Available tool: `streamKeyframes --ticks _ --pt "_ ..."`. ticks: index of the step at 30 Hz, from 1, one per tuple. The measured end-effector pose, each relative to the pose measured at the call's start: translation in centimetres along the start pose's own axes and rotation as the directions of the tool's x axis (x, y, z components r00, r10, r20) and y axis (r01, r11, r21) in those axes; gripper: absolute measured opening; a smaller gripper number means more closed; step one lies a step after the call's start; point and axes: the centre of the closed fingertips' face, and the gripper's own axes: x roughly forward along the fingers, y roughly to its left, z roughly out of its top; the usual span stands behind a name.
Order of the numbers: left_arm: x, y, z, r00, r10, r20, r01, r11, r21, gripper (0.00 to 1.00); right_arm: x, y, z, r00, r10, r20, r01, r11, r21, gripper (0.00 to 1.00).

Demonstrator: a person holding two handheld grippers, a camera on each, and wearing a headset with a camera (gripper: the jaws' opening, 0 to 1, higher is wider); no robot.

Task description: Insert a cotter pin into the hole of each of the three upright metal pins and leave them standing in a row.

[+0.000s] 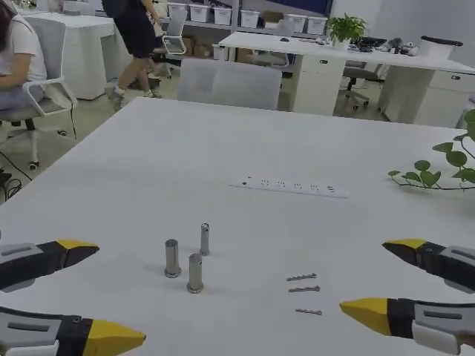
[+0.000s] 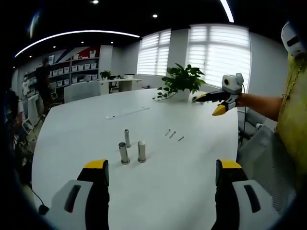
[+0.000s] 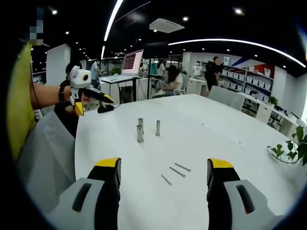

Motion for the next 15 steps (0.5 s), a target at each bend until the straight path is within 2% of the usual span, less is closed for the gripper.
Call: streamKeyframes --ticks 8,15 --pt "0.1 0.0 0.0 1.0 -0.001 0.001 0.001 1.0 0.0 0.92 1.3 0.4 0.5 0.9996 0.027 0.001 -0.027 1.0 -0.011 0.74" --pt "0.1 0.0 0.0 1.0 0.002 0.001 -0.002 1.0 -0.003 0.93 3.2 1.2 1.2 0.9974 0.072 0.001 -0.072 0.997 -0.024 0.74"
